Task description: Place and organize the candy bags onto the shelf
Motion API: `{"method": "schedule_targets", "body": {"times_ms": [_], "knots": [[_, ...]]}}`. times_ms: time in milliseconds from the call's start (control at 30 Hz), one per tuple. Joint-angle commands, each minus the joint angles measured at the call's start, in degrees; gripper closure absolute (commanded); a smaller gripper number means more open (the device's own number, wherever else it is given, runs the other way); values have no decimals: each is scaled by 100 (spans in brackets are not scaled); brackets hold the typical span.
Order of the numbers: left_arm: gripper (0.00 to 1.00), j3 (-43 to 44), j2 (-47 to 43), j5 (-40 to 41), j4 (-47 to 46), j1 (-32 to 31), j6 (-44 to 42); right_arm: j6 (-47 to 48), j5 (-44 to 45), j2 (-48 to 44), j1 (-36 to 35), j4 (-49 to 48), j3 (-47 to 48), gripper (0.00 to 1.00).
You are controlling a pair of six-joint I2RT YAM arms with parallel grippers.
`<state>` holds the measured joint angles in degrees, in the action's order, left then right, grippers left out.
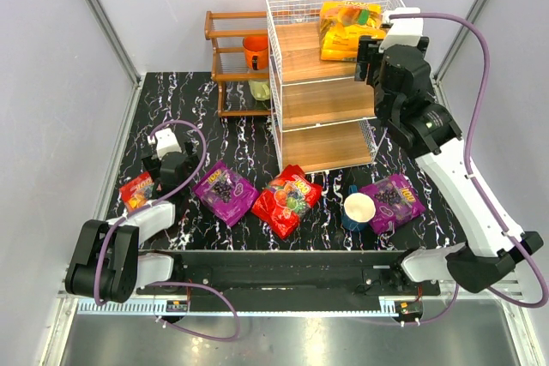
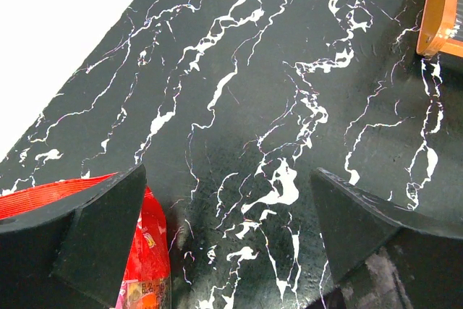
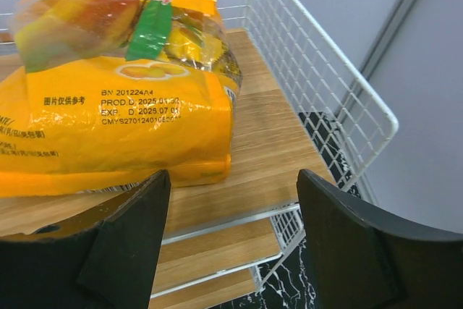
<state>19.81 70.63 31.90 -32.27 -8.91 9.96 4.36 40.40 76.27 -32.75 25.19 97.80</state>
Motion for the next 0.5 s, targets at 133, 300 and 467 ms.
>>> {"method": "schedule_targets", "body": {"times_ms": [133,300,467], "knots": [[1,225,30,-8,-148,-15,-29,-181,197,151,497,29,239,20],[1,225,30,0,-139,-15,-38,-181,-268,20,533,100,301,20],[1,234,38,-8,-139,-15,-38,-383,-1700,-586,533,65,239,22]]}}
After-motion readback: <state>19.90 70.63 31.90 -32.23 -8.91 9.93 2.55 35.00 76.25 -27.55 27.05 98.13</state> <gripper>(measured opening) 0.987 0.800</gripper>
